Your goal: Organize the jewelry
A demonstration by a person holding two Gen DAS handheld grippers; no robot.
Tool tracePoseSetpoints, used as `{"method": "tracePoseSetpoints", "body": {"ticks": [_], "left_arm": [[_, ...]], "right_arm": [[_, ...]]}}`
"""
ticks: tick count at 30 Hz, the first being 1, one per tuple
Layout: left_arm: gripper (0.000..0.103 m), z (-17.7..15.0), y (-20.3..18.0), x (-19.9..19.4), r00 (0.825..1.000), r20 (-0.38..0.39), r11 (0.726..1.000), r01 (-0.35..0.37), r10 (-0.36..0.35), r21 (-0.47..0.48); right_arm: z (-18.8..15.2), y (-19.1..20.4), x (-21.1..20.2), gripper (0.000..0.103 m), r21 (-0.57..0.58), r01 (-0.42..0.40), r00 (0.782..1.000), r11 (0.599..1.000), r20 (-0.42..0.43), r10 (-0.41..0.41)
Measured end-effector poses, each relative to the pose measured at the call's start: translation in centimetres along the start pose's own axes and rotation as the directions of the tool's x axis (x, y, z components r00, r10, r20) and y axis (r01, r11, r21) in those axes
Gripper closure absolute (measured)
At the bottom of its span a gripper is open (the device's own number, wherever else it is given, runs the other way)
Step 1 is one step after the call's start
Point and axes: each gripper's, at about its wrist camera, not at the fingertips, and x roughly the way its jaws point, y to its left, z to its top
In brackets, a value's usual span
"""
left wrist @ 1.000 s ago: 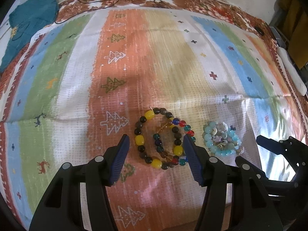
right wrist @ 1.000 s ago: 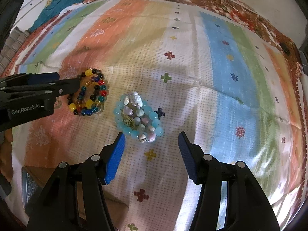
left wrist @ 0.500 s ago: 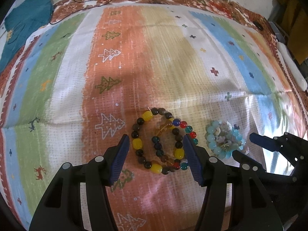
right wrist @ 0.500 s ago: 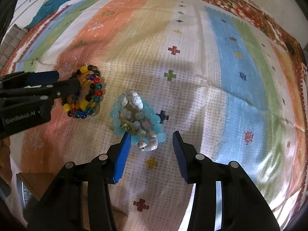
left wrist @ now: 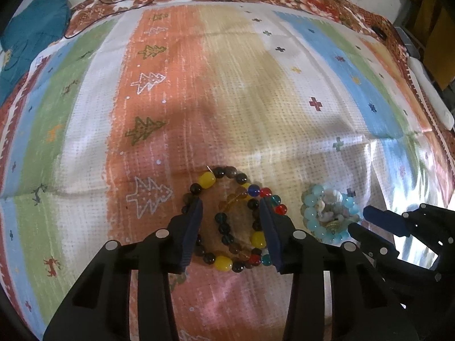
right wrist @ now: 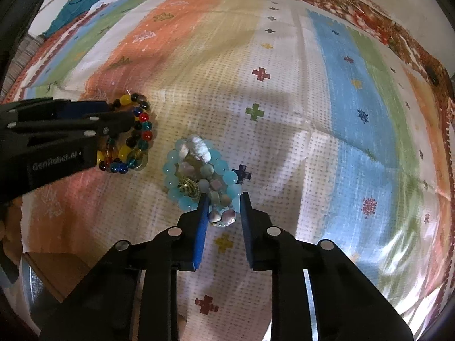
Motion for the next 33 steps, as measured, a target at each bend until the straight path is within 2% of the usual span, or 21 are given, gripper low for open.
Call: {"method": "tracePoseSetpoints", "body": {"ticks": [8, 12, 17, 19, 21, 33], "left_arm": [[0.065, 0.2, -0.1, 0.9, 1.0, -0.024, 1.0, 0.011, -0.01, 0.027], [0.074, 0.2, -0.1, 1.1, 0.999, -0.022, 0.999, 0.04, -0.039, 0.032], [0.077, 0.0, 0.3, 1.3, 0.998, -0.012, 0.998, 0.057, -0.057, 0.019], [0.086, -0.1, 0.3, 1.3, 0.997, -0.008, 0.997, 0.073, -0.073, 0.017], [0.092, -0.1, 0.0, 1.1, 0.998, -0.005, 0.998, 0.064, -0.063, 0.03], [0.093, -0.1, -0.7, -0.4, 1.0, 0.008, 0.998, -0.01, 0.009, 0.069]], "right_arm": [[-0.1, 0.2, -0.1, 0.084, -0.019, 0.002, 1.0, 1.0, 0.006, -0.002], [-0.3, 0.2, -0.1, 0.085, -0.019, 0.002, 1.0, 1.0, 0.009, -0.002], [-0.3, 0.2, -0.1, 0.084, -0.018, 0.001, 1.0, 1.0, 0.01, -0.001], [-0.3, 0.2, -0.1, 0.084, -0.019, 0.001, 1.0, 1.0, 0.009, -0.001], [-0.3, 0.2, -0.1, 0.085, -0.019, 0.001, 1.0, 1.0, 0.009, -0.001], [-0.2, 0.3, -0.8, 0.085, -0.022, 0.002, 1.0, 1.0, 0.025, -0.001]]}}
